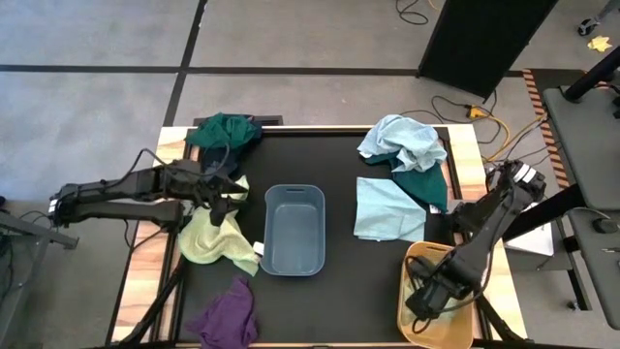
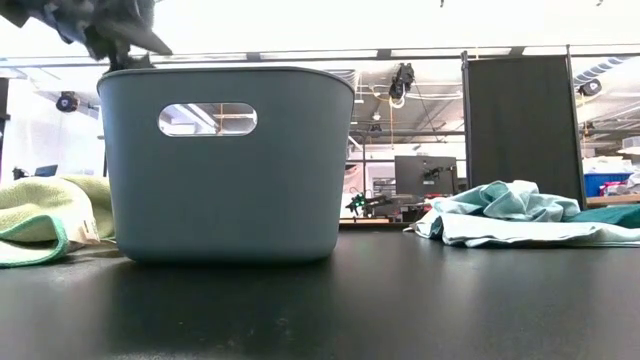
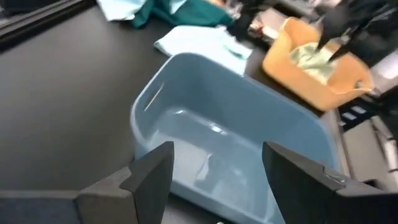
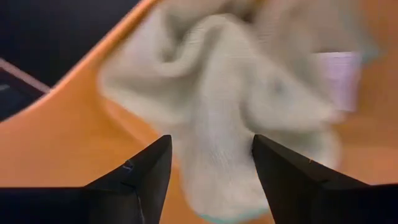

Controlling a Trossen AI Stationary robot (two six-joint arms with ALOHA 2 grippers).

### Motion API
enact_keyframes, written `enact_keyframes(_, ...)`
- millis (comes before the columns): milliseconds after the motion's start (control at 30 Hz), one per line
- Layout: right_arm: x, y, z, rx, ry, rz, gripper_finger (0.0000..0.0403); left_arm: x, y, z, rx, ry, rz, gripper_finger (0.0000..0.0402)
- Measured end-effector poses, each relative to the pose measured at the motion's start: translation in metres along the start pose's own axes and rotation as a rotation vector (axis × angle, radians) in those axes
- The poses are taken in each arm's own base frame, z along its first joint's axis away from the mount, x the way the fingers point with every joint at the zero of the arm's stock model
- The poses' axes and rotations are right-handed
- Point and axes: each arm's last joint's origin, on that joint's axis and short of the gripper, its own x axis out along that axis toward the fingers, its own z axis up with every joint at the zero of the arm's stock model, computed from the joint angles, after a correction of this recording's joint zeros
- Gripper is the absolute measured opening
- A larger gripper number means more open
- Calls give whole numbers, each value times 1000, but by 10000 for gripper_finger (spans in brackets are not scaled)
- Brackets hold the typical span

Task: Sort microfiber towel by color & place in baskets
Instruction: Put the right light green microfiber cloth into the yellow bin

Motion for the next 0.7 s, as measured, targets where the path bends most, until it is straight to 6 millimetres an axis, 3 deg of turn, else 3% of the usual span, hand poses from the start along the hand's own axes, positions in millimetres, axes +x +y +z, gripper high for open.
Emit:
enact_keyframes(167,50,-11,14,14,9,-133,195,-17,-12,15,48,-11,-128,230)
enact_keyframes(333,75,-26,27,80,-8,-271,193,-31,-16,22,61,-2,-137,230)
enact_keyframes(500,63,-30,25,153,-11,-337,198,-38,-17,24,61,-17,-142,230)
enact_keyframes(700,22,-31,14,186,23,-363,198,-43,-19,28,63,-42,-154,230)
